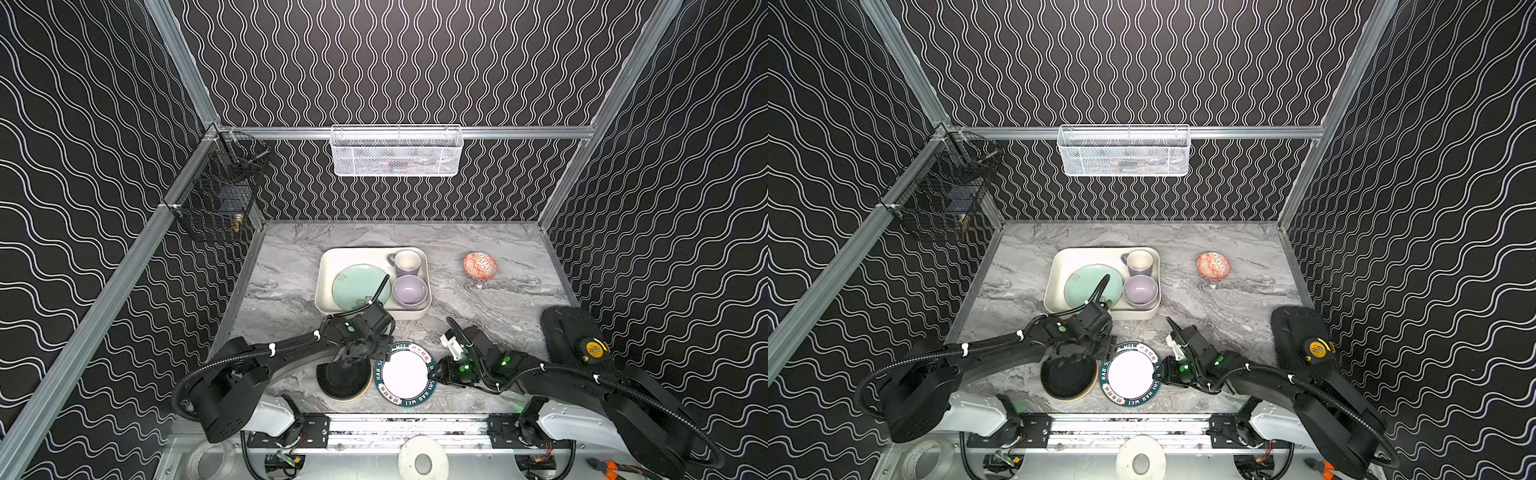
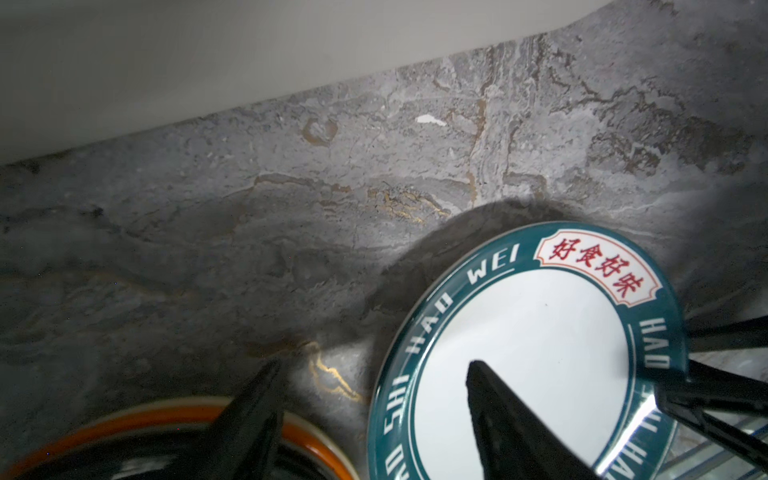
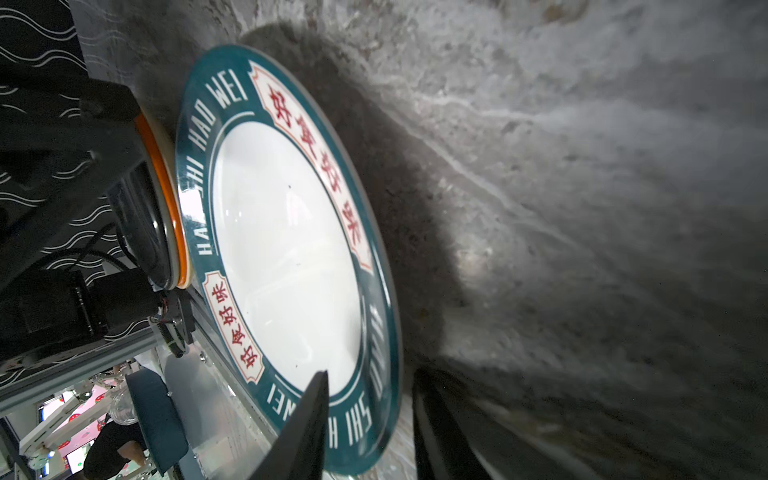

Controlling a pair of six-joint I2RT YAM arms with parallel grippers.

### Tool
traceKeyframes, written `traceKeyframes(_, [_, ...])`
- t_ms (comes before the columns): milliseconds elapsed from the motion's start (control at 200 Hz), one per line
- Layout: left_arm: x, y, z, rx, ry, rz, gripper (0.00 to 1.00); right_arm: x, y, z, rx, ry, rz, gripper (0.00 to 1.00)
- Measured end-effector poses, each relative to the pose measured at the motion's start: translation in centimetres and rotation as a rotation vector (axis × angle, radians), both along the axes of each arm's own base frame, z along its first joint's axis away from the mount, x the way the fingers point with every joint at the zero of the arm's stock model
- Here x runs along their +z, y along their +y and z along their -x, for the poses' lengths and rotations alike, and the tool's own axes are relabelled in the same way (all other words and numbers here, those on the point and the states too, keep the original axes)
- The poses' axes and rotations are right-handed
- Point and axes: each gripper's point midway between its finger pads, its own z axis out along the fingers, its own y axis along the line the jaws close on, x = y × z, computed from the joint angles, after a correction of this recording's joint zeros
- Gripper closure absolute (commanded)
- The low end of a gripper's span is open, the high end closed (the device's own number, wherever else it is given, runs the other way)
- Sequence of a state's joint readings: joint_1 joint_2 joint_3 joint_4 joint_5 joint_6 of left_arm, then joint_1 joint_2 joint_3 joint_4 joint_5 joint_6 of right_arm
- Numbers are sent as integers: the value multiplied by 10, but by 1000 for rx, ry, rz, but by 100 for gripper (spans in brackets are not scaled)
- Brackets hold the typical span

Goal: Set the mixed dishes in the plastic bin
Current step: 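Close the right gripper on the green-rimmed plate's edge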

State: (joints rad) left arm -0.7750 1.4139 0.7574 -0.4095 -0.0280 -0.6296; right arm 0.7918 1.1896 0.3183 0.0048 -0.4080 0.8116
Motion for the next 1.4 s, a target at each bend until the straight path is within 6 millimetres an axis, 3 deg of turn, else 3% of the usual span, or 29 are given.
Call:
traceKeyframes(265, [-11, -11, 8, -33, 27, 4, 35, -2, 6, -3, -1, 5, -18, 70])
traceKeyframes(611, [-13, -20, 12, -47, 35, 13, 37, -5, -3, -9, -49, -11, 7, 89])
traceKeyframes(1146, [-23, -30, 15, -69, 46, -20, 47, -7, -4, -13, -72, 9, -37, 84])
traceKeyframes(1401, [-26, -38, 18, -76, 55, -11, 48, -7, -3, -15, -70, 24, -91, 82])
